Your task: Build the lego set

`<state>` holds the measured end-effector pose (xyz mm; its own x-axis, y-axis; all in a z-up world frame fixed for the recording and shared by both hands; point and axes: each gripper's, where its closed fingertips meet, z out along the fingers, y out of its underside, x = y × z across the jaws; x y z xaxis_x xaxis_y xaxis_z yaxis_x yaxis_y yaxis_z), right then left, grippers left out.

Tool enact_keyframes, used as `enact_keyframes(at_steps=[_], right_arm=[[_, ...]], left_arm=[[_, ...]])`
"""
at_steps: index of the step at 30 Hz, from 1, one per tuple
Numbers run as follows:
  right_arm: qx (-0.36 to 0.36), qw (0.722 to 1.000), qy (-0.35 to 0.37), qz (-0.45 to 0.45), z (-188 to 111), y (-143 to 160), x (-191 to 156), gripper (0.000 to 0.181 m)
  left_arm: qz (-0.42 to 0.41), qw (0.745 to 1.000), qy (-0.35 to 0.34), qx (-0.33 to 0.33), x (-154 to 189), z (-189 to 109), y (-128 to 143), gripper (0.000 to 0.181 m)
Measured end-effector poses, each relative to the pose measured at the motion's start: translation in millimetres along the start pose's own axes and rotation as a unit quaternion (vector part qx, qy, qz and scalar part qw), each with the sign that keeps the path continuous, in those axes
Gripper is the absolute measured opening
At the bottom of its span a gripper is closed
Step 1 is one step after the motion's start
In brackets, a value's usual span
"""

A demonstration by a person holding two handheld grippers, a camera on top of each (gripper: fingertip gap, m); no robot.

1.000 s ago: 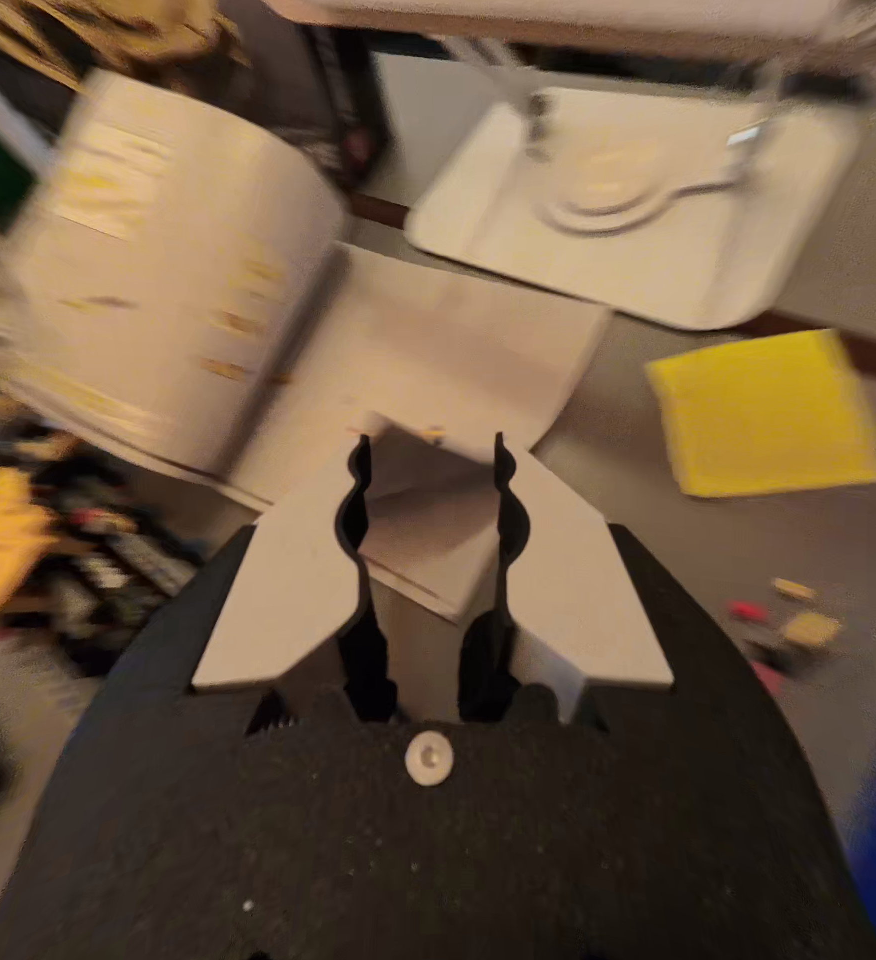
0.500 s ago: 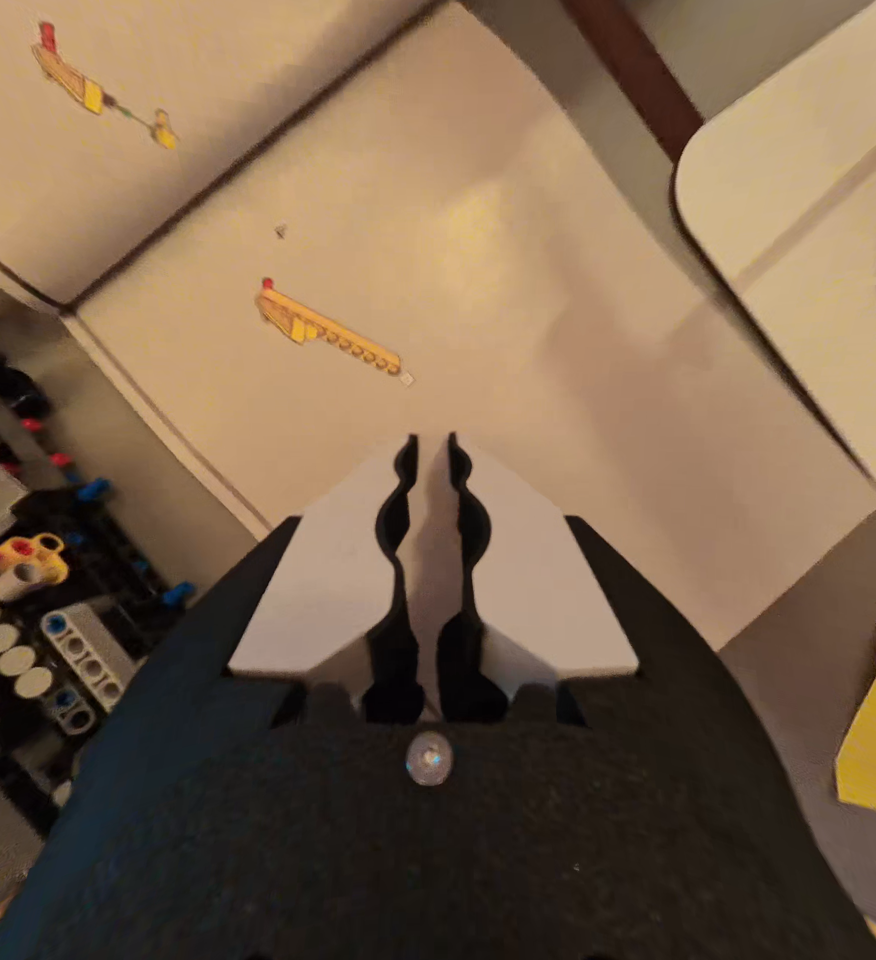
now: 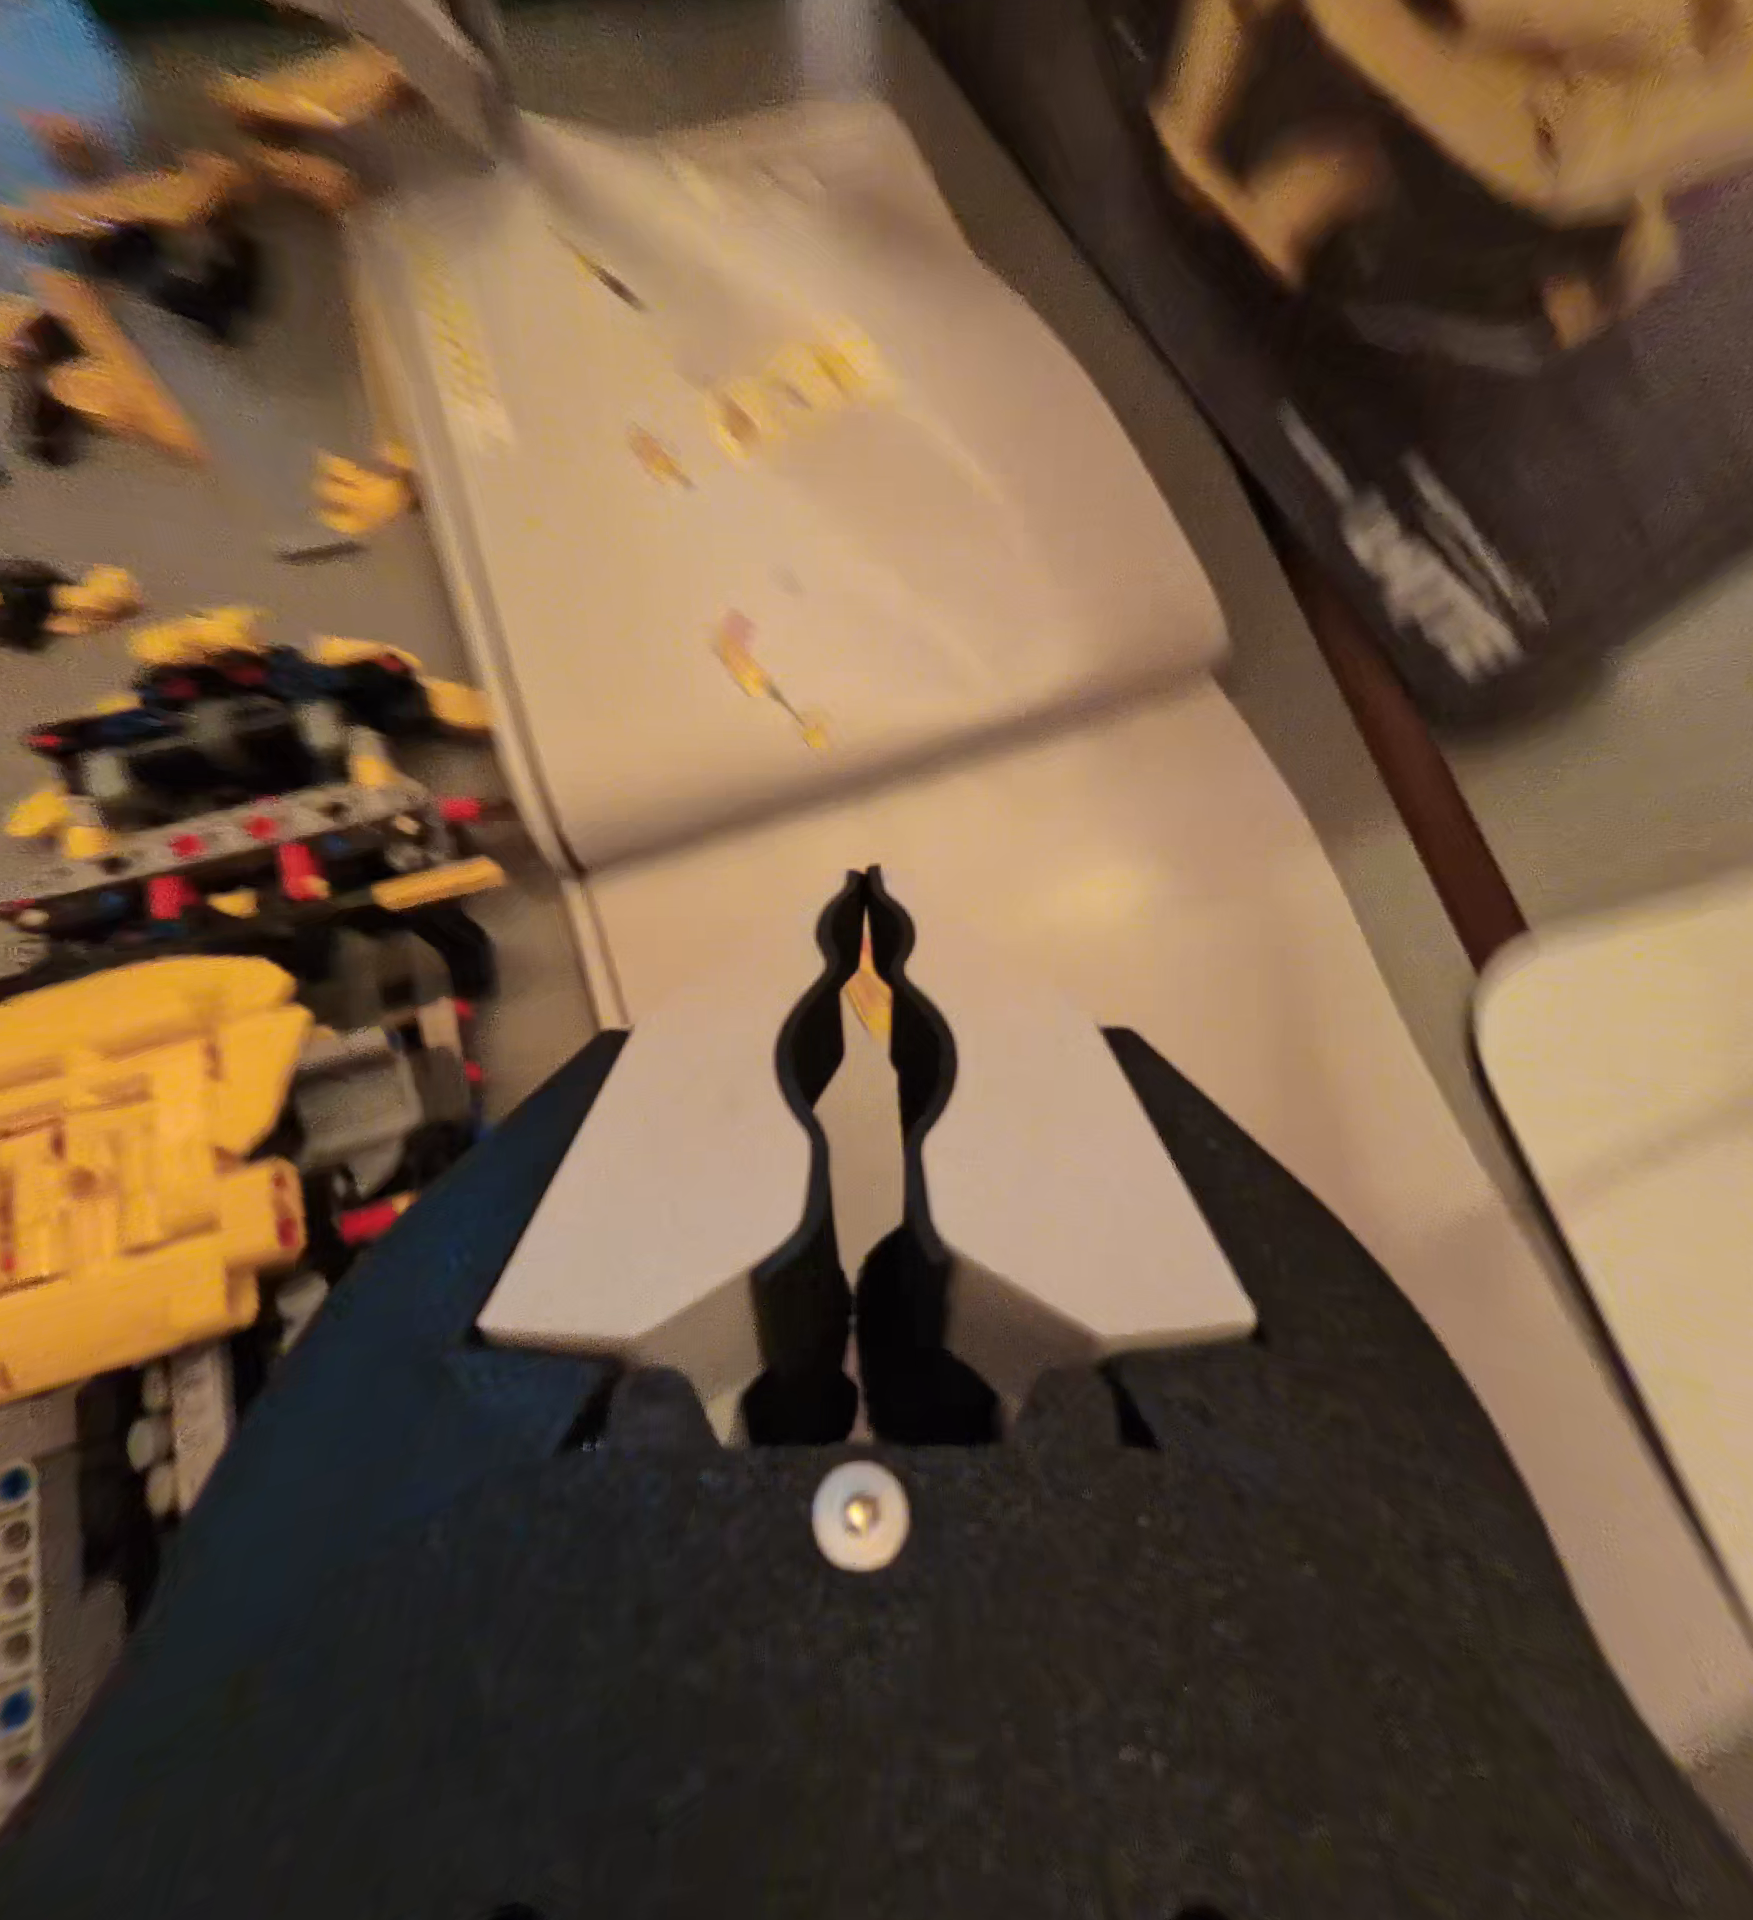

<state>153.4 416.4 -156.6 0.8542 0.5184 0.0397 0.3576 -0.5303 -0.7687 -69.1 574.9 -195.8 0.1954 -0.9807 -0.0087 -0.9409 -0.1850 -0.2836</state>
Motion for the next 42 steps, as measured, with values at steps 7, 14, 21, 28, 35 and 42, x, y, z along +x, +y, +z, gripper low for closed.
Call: enact_keyframes(at_steps=[7,14,21,28,35,42], right_arm=[[-0.033,0.986,-0.156,-0.057,59.8,0.5,-40.8,0.0],[-0.064,0.988,-0.115,-0.076,63.9,6.4,-40.4,0.0],[-0.079,0.988,-0.125,-0.049,65.0,4.6,-40.5,0.0],[-0.047,0.989,-0.139,-0.017,64.9,1.6,-41.2,0.0],[0.031,0.964,-0.219,0.146,48.4,-18.7,-36.0,0.0],[0.178,0.95,-0.086,0.243,-27.2,-26.0,32.0,0.004]], left_arm=[[-0.009,1.0,-0.005,0.004,0.4,2.9,2.3,0.0],[-0.028,0.999,0.001,0.032,-4.9,-2.4,-2.9,0.0],[-0.093,0.944,0.18,0.259,50.4,-85.7,-70.3,0.0],[-0.078,0.813,0.426,0.389,130.1,-178.2,-160.5,0.0],[-0.003,0.812,0.451,0.371,181.6,-177.2,-184.5,0.018],[-0.104,0.832,0.364,0.406,114.4,-133.1,-172.0,0.028]])
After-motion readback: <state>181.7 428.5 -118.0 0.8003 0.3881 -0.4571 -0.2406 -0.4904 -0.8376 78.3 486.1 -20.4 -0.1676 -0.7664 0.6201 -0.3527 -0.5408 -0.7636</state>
